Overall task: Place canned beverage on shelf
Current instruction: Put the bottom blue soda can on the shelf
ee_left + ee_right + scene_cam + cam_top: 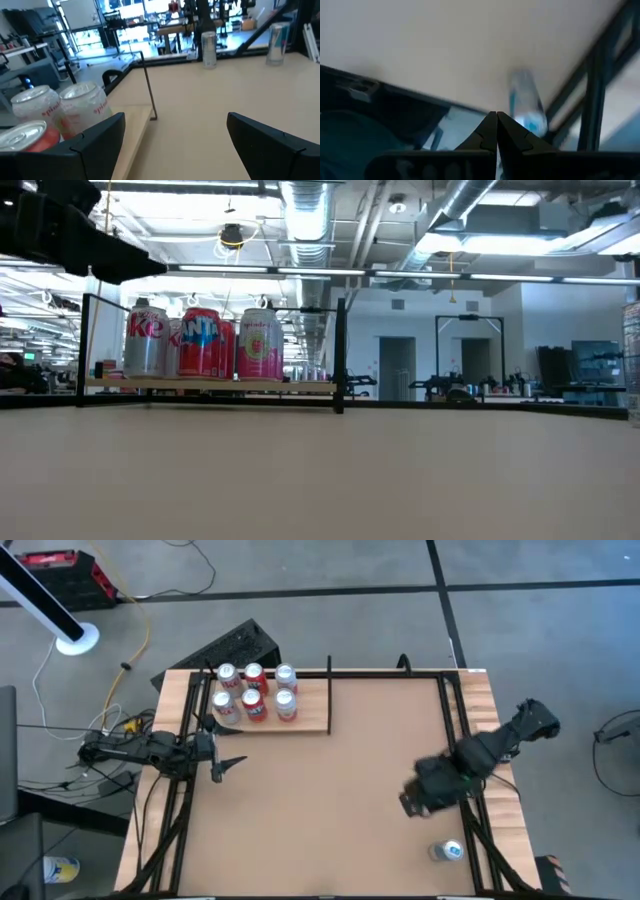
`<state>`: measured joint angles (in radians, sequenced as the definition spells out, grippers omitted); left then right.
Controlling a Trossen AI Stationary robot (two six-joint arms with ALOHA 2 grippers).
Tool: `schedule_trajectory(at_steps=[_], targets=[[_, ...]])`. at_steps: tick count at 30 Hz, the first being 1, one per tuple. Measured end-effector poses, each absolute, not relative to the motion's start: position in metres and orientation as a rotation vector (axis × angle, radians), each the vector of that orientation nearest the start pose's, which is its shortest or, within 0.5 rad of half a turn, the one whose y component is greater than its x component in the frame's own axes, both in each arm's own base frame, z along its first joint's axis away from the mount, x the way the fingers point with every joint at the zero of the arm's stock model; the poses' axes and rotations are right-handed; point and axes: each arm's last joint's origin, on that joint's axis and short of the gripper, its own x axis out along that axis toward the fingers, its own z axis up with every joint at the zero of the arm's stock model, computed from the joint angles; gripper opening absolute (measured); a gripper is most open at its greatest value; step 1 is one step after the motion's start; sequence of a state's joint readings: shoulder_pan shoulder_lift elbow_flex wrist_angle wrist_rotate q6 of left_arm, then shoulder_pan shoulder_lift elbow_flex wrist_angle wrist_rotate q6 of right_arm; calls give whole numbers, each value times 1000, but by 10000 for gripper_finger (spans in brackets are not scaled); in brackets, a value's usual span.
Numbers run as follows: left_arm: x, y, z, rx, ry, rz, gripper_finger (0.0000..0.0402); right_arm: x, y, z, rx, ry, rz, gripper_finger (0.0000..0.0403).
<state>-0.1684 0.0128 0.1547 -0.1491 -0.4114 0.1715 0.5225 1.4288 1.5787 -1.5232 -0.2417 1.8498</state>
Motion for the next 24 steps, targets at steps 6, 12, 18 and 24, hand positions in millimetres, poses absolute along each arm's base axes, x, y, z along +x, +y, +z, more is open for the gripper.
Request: schedule_trajectory(at_steps=[6,12,18,24], targets=[[84,-3,189,207,140,233,336,178,160,364,1346,1496,-948,67],[82,-2,176,246,278,215,336,169,186,350,1240,1520,-1044,125],[80,-2,170,271,340,207,336,175,206,334,1169,1546,-1070,220],[80,-2,170,272,340,207,336,183,220,320,1139,1570,-1048,302]])
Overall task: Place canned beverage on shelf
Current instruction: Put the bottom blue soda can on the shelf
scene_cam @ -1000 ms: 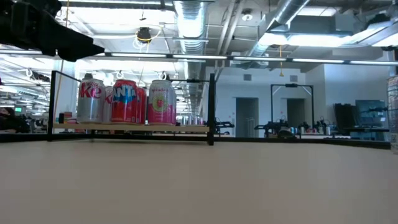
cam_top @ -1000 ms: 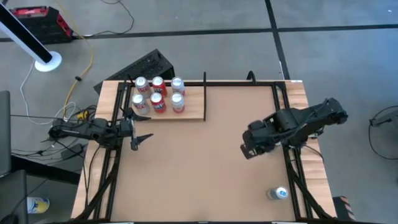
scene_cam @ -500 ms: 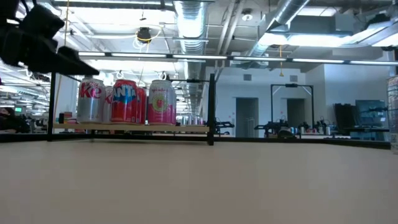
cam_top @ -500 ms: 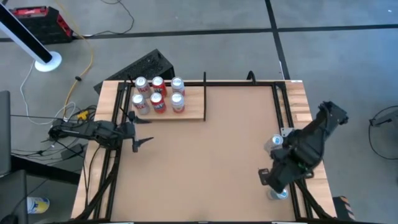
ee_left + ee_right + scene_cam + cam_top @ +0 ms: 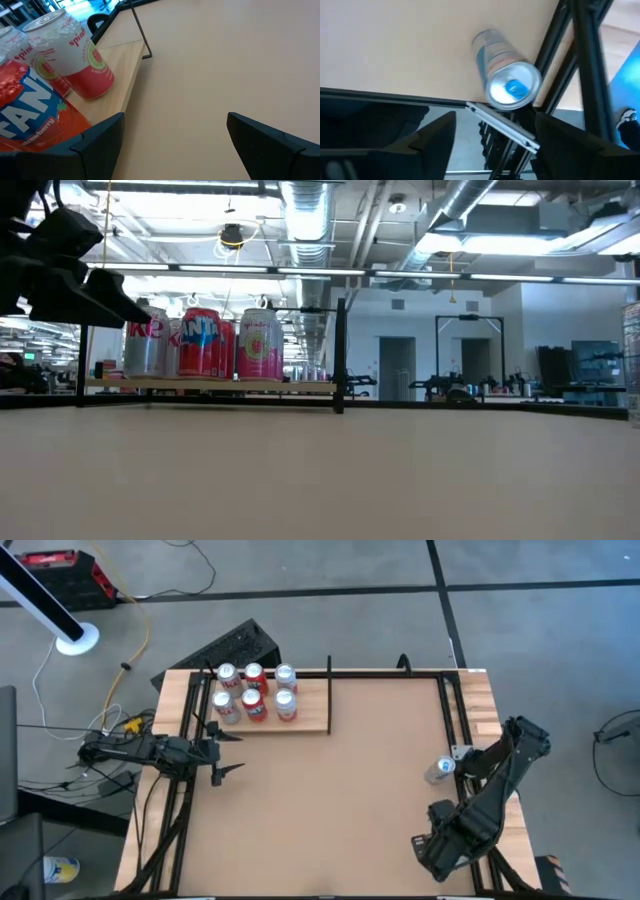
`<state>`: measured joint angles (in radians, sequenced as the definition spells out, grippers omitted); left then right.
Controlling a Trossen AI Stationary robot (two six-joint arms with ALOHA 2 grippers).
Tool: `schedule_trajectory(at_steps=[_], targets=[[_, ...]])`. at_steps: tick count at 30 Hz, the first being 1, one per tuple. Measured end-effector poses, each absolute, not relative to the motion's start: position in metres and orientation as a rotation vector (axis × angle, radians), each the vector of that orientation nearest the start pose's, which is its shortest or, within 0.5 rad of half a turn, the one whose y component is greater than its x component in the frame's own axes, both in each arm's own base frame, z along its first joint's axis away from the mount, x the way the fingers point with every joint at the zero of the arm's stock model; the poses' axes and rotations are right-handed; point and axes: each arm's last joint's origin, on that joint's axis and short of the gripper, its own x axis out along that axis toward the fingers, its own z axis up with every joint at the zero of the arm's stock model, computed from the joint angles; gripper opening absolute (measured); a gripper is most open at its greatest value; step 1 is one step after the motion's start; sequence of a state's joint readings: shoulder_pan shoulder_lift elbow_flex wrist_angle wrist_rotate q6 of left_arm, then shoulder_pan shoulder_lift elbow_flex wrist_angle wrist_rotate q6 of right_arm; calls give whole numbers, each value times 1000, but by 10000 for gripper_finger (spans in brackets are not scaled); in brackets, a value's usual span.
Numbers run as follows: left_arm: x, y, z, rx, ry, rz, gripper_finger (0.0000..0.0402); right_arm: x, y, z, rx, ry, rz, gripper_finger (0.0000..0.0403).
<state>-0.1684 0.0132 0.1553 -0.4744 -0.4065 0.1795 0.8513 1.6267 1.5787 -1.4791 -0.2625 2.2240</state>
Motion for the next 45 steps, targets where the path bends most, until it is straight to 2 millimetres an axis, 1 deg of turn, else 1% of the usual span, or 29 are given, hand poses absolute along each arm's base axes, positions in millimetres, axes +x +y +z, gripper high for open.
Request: schedule_trajectory(at_steps=[3,5,10,15,17,22,28,35,45], targets=[[80,-2,170,272,340,207,336,182,226,316,1127,1575,-1045,325],[80,-2,170,272,341,207,336,180,229,316,1133,1576,-1038,332],[80,-2,170,272,341,207,336,175,232,316,1129,1572,-1064,334],[80,-2,170,272,341,207,336,170,236,315,1119,1501,-1061,334],[80,-2,170,272,341,207,336,169,236,310,1099,1495,-1074,334],[80,-2,170,272,342,207,336,165,233,291,1035,1486,-1128,334],[80,-2,170,272,341,207,336,166,236,279,1044,1513,-1090,334],[80,-2,170,272,342,207,336,157,244,279,1038,1521,-1084,334],[80,-2,170,272,342,207,336,156,240,278,1003,1486,-1111,334]])
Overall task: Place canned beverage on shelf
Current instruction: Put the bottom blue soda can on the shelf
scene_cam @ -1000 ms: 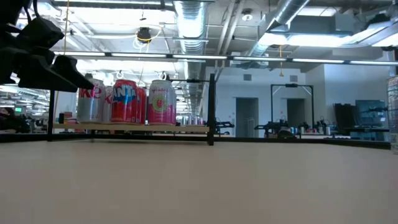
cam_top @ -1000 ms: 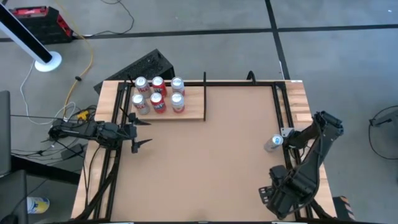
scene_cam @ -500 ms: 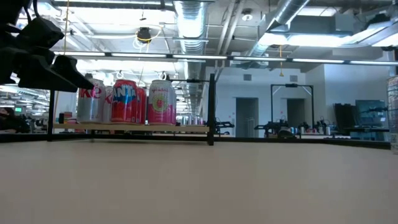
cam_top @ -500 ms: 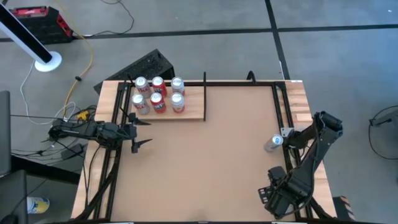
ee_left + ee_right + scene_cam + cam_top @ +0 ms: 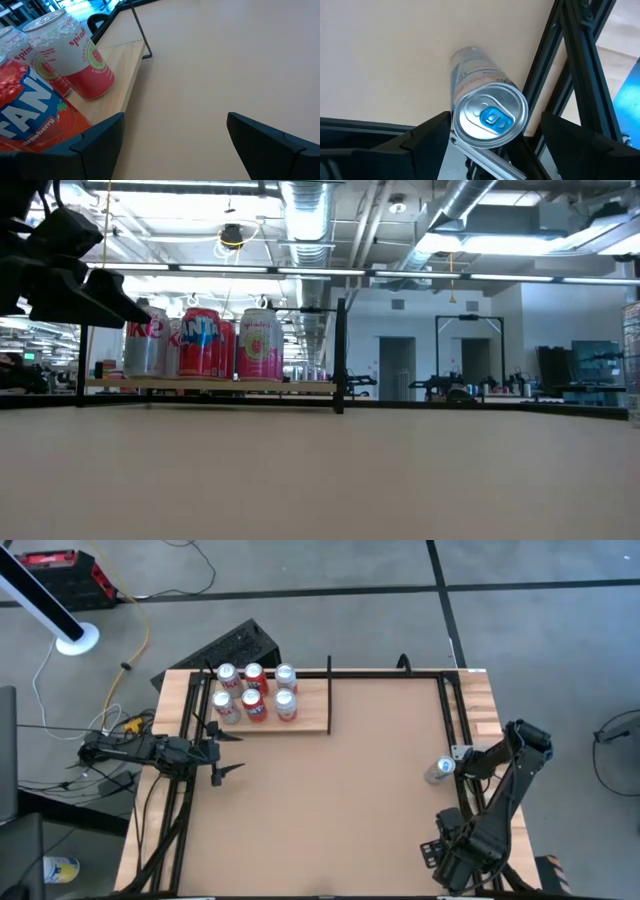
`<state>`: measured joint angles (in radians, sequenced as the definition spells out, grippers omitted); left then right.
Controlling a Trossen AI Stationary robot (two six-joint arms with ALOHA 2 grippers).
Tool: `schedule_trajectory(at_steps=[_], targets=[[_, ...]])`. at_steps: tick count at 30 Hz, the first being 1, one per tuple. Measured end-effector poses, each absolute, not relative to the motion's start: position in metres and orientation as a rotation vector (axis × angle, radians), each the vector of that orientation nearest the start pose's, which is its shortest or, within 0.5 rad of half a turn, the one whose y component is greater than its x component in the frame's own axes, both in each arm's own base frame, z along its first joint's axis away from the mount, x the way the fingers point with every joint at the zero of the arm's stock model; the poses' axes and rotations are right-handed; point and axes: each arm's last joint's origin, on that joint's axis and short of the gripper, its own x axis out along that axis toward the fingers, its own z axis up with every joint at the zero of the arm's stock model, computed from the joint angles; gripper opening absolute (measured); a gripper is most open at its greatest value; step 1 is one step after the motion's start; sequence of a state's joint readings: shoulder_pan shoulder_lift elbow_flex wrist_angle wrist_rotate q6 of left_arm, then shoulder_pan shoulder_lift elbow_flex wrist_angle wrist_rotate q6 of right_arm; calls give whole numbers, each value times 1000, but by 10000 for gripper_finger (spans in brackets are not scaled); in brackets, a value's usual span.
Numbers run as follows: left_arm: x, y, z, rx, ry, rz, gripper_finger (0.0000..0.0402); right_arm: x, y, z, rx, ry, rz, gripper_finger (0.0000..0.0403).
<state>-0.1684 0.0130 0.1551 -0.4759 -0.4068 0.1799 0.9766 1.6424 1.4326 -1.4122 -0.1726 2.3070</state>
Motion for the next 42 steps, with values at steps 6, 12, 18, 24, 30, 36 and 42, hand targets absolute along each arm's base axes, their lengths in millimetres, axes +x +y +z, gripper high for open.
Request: schedule_trajectory(at_steps=[6,12,18,24,30,36,42], targets=[[80,-2,170,272,342,207,336,158,239,278,1001,1459,-1106,334],[80,-2,170,272,342,207,336,158,239,256,1009,1486,-1104,334],[80,-2,170,272,342,207,336,156,239,242,999,1491,-1104,334],[80,-2,170,273,342,207,336,158,242,242,1036,1503,-1063,334],[80,-2,170,273,342,207,336,160,245,242,1064,1508,-1029,322],[80,-2,170,273,342,207,336,164,245,242,1057,1520,-987,269],[80,-2,170,273,342,207,336,187,237,257,1068,1452,-875,260]])
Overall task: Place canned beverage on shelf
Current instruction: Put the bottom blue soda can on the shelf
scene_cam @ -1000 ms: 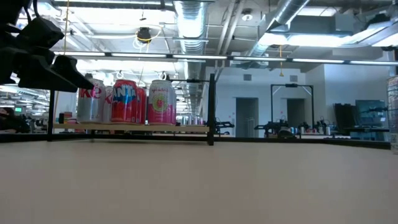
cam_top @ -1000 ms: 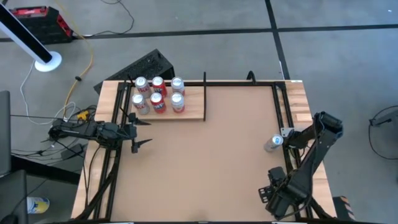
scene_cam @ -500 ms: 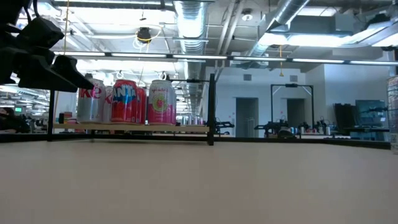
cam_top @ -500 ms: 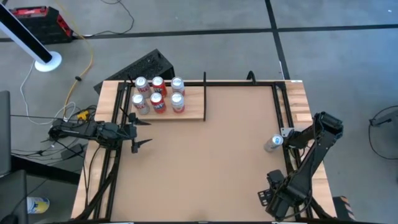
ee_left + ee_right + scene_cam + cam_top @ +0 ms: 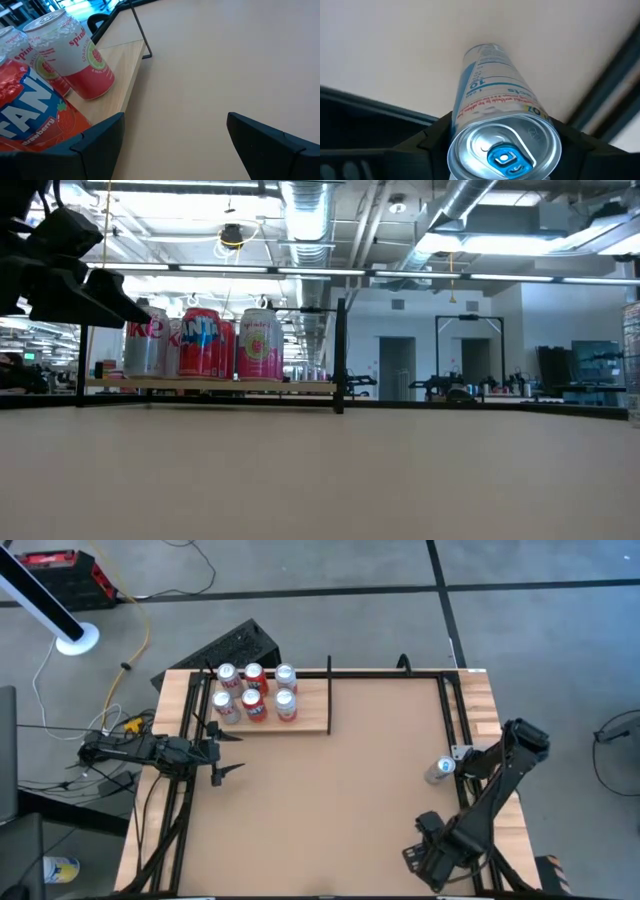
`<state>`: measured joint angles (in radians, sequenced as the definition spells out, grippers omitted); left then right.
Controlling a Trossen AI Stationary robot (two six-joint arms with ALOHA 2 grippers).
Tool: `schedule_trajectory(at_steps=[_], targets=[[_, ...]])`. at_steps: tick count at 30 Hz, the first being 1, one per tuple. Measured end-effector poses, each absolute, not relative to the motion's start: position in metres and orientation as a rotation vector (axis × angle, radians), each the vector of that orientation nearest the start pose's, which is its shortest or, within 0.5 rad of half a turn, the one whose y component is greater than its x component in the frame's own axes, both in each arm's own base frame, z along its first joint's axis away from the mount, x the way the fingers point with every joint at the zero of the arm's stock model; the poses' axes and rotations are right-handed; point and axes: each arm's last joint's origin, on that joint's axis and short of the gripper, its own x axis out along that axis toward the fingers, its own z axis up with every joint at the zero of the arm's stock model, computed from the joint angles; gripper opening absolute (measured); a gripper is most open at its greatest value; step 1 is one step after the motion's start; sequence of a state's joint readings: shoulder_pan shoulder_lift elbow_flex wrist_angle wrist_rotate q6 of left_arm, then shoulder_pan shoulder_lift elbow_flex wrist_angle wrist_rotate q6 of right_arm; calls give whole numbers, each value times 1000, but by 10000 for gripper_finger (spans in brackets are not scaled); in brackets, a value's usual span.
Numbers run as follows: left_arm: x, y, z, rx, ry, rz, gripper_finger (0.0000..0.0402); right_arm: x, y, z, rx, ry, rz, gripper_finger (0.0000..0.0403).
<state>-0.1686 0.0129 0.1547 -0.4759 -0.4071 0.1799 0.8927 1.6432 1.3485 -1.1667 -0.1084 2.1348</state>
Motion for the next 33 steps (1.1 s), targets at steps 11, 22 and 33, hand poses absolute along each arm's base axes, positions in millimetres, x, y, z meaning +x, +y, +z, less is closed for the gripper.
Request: schedule_trajectory(at_steps=[11,22,33], targets=[[80,-2,170,273,342,207,336,264,156,275,936,1366,-679,260],[80,-2,170,273,342,207,336,321,-2,292,770,1180,-525,260],[80,-2,170,272,342,207,336,315,-75,285,723,1217,-563,260]])
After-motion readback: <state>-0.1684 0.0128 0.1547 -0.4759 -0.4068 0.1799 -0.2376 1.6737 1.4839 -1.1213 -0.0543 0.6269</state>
